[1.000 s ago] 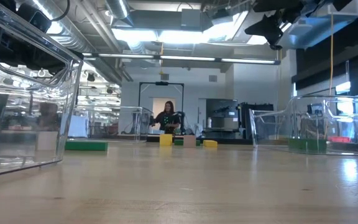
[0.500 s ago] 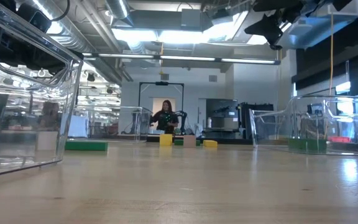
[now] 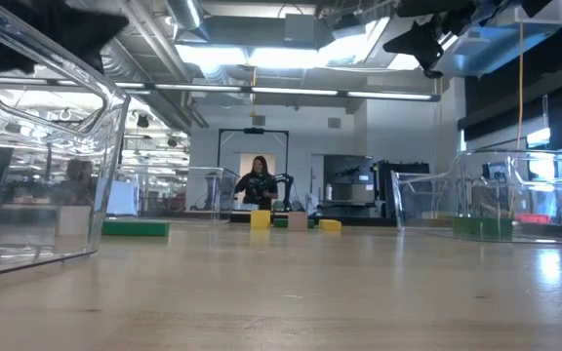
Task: Sort & place blocks by color
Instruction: Put the bottom green block into the top right transparent bin
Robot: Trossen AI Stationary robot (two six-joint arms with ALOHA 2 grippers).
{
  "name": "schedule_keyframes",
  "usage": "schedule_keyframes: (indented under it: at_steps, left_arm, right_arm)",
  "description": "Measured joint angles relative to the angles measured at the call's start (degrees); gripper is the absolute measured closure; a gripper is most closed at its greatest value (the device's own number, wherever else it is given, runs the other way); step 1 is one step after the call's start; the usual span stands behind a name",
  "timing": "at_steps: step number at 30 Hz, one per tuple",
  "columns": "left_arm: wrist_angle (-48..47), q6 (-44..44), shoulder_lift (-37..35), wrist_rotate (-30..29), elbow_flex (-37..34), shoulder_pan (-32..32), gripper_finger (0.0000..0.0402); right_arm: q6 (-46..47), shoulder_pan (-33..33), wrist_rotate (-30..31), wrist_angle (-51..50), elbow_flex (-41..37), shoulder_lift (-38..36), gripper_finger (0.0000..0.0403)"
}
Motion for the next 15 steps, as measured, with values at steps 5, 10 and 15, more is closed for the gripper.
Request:
schedule_keyframes:
  at_steps: [5, 10, 15]
  left_arm:
    - [5.9, -5.8, 0.5, -4.0, 0.2, 0.0, 0.0401]
    - [-0.3, -9.8, 7.5, -7.5, 6.8, 0.0, 0.0400]
    - [-20.9, -11.3, 21.1, -8.7, 20.9, 0.0, 0.0362]
  right_arm:
    - [0.0, 0.0, 0.0, 0.0, 0.0, 0.0, 0.0120]
    - [0.0, 0.0, 0.0, 0.0, 0.0, 0.0, 0.0120]
    - [-0.1, 0.0, 0.0, 0.0, 0.0, 0.0, 0.0120]
